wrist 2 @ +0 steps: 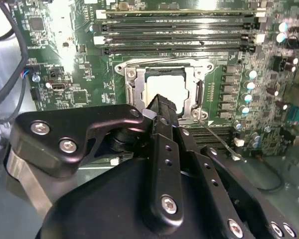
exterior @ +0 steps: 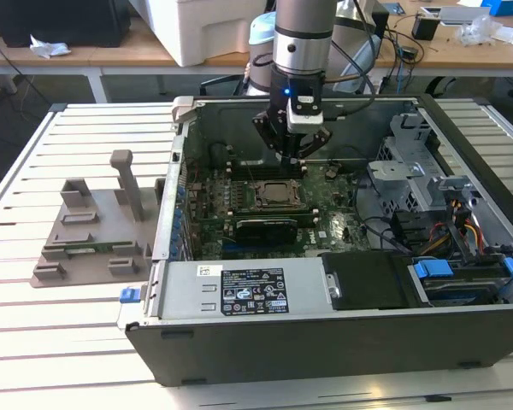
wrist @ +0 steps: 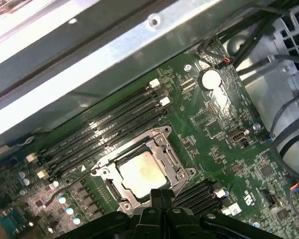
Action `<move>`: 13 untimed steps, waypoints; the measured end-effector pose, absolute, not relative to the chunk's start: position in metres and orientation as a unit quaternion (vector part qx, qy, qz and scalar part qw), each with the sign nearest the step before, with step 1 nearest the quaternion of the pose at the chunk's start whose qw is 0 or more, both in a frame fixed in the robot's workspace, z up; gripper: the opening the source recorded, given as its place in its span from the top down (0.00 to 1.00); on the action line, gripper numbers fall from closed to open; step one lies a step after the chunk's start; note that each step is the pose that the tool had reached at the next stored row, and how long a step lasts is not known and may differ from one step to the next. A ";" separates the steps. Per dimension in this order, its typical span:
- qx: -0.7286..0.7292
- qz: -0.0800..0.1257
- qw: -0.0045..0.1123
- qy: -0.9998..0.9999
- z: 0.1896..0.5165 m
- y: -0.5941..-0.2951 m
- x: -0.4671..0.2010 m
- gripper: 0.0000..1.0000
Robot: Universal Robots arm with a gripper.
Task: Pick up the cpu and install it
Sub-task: 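Install the first cpu locking lever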
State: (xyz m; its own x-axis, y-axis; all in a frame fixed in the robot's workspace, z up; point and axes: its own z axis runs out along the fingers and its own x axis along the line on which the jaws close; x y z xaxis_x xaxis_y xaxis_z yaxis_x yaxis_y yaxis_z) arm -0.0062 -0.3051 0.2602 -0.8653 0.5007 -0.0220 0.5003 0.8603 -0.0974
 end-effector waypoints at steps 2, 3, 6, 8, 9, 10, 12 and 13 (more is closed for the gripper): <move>-0.241 0.050 0.001 -0.969 0.260 -0.305 -0.006 0.89; -0.232 0.050 0.001 -0.972 0.260 -0.305 -0.006 0.89; -0.199 0.050 -0.001 -0.979 0.260 -0.305 -0.006 0.89; -0.187 0.050 -0.002 -0.981 0.260 -0.305 -0.006 0.89; -0.179 0.050 -0.002 -0.983 0.260 -0.305 -0.006 0.89; -0.170 0.050 -0.003 -0.984 0.260 -0.305 -0.006 0.89; -0.152 0.050 -0.003 -0.987 0.260 -0.305 -0.006 0.89; -0.144 0.050 -0.004 -0.988 0.260 -0.305 -0.006 0.89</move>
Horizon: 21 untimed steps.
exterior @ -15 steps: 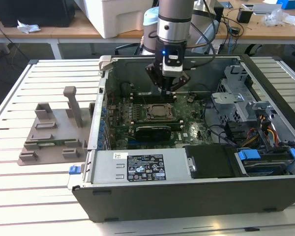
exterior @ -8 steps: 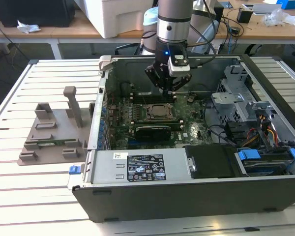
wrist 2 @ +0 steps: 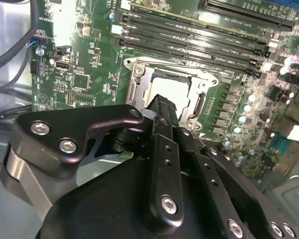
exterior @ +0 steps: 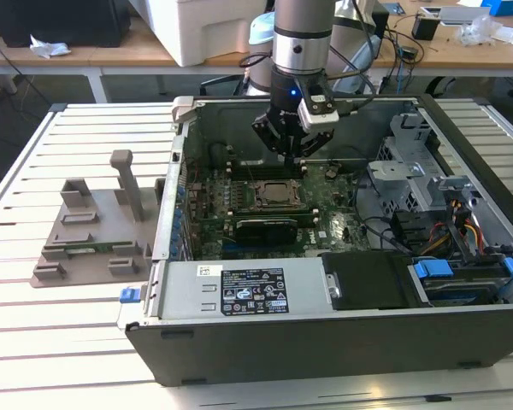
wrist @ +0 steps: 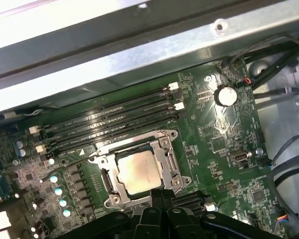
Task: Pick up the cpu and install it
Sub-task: 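Install the first cpu locking lever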
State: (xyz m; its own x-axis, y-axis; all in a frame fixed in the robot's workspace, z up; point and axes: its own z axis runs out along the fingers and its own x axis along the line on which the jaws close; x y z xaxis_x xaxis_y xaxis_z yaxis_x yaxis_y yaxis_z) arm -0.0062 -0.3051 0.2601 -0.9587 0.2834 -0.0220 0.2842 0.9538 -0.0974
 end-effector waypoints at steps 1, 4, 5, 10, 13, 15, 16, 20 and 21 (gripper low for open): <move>0.137 -0.050 0.004 0.989 0.260 -0.305 -0.006 0.89; 0.118 -0.050 0.005 0.992 0.260 -0.305 -0.006 0.89; 0.113 -0.050 0.005 0.992 0.260 -0.305 -0.006 0.89; 0.080 -0.049 0.007 0.996 0.260 -0.305 -0.006 0.89; 0.062 -0.049 0.008 0.997 0.260 -0.305 -0.006 0.89; 0.048 -0.049 0.009 0.998 0.260 -0.305 -0.006 0.89; 0.042 -0.049 0.009 0.998 0.260 -0.305 -0.006 0.89; 0.018 -0.049 0.010 0.999 0.260 -0.305 -0.006 0.89; 0.011 -0.049 0.010 0.999 0.260 -0.305 -0.006 0.89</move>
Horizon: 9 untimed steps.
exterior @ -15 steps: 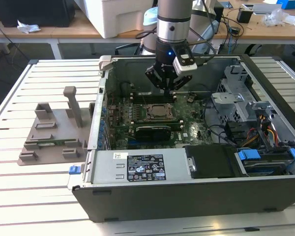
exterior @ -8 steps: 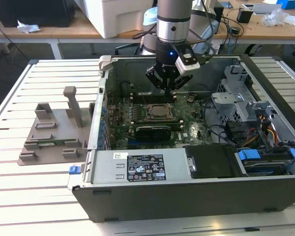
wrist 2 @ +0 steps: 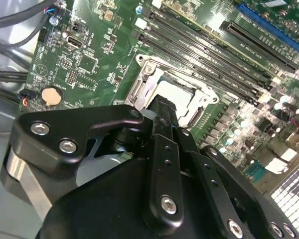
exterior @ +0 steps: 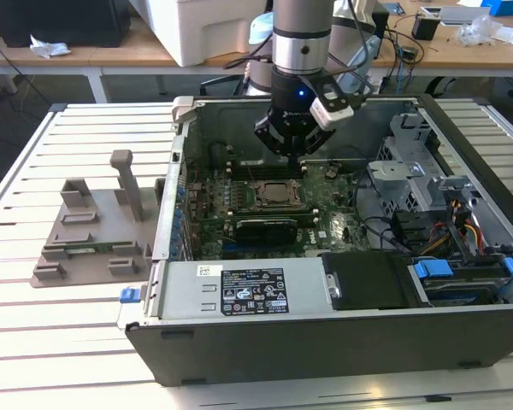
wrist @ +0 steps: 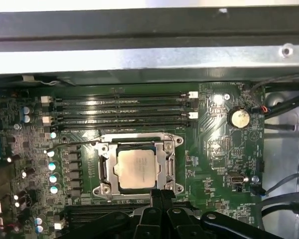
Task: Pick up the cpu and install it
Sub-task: 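Install the first cpu locking lever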
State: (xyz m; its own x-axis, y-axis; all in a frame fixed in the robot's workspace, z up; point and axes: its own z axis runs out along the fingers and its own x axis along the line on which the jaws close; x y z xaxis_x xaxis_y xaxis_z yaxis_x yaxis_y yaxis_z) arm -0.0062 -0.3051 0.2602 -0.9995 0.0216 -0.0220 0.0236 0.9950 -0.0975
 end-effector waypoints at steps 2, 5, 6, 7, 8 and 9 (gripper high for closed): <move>-0.003 -0.049 0.011 0.999 0.260 -0.305 -0.006 0.89; -0.014 -0.029 0.012 0.999 0.260 -0.305 -0.006 0.89; -0.013 -0.013 0.012 1.000 0.260 -0.305 -0.006 0.89; -0.013 -0.004 0.012 1.000 0.260 -0.305 -0.006 0.89; -0.013 0.001 0.012 1.000 0.260 -0.305 -0.006 0.89; -0.013 0.003 0.012 1.000 0.260 -0.305 -0.006 0.89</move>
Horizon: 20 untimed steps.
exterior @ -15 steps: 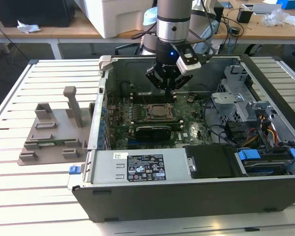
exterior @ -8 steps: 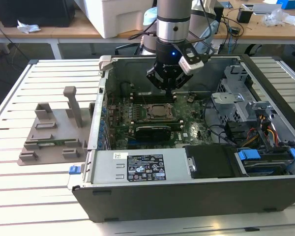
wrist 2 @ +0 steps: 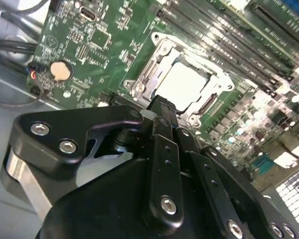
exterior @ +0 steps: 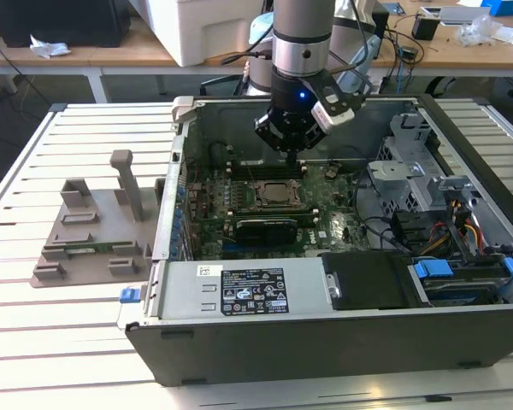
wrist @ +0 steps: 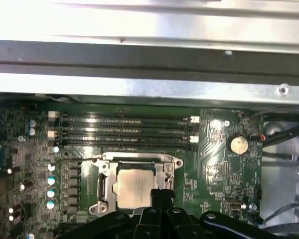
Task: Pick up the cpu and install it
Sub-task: 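Install the first cpu locking lever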
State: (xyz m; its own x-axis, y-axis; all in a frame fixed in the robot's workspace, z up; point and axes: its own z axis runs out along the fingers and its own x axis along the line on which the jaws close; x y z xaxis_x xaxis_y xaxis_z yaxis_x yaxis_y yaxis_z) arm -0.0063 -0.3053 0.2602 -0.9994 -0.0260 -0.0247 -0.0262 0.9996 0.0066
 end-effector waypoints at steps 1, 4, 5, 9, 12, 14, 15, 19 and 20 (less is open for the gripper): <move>-0.013 0.004 0.012 1.000 0.260 -0.305 -0.006 0.89; -0.013 0.004 0.012 1.000 0.260 -0.305 -0.007 0.89; -0.013 0.004 0.012 1.000 0.260 -0.305 -0.012 0.89; -0.013 0.004 0.013 1.000 0.260 -0.305 -0.035 0.89; -0.013 0.004 0.013 1.000 0.260 -0.305 -0.046 0.89; -0.013 0.004 0.014 1.000 0.260 -0.305 -0.056 0.89; -0.013 0.004 0.014 1.000 0.260 -0.305 -0.061 0.89; -0.013 0.004 0.015 1.000 0.260 -0.305 -0.081 0.89; -0.013 0.004 0.015 1.000 0.260 -0.305 -0.085 0.89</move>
